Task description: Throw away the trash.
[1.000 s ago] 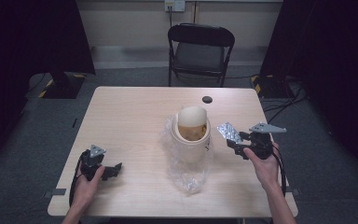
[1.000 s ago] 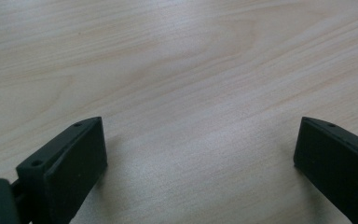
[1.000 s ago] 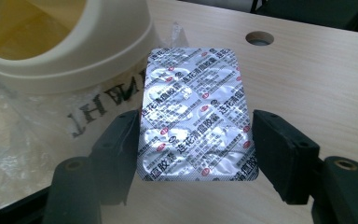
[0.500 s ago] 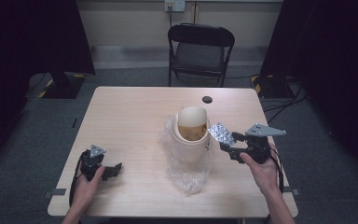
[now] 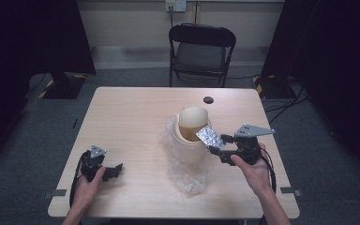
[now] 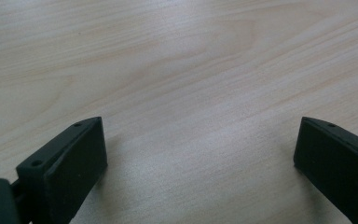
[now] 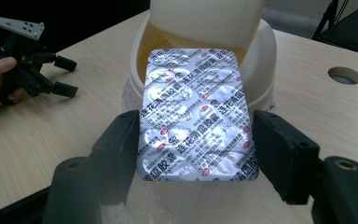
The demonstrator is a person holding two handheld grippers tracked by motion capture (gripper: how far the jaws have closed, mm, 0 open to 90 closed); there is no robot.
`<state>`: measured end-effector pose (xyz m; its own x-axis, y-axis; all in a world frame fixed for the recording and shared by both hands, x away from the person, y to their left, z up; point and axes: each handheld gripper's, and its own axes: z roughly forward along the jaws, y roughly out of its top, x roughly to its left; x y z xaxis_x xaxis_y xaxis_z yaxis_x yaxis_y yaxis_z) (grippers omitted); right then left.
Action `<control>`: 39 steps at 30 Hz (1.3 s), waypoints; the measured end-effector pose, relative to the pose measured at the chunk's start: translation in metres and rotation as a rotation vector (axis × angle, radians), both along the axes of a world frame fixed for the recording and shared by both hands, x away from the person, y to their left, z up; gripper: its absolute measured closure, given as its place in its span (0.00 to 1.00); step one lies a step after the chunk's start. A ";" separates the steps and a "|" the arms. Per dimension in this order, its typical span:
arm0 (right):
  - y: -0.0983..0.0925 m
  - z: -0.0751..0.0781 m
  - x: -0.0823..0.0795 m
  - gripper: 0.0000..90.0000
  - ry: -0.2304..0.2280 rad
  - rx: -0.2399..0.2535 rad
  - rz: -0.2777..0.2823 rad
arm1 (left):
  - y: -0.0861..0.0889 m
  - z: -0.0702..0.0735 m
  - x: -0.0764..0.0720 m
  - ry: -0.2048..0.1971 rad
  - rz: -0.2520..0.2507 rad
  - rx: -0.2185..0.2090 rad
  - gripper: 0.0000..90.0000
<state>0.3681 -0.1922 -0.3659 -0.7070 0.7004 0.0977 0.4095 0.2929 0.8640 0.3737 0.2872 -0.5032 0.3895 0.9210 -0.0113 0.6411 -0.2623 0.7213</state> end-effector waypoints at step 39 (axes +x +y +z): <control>0.042 0.006 0.031 0.34 -0.013 -0.007 -0.084 | 0.000 0.000 0.000 0.001 -0.001 0.002 0.02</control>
<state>0.3988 -0.1503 -0.3602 -0.6473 0.7577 0.0838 0.4213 0.2640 0.8677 0.3738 0.2874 -0.5031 0.3906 0.9205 -0.0094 0.6412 -0.2647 0.7203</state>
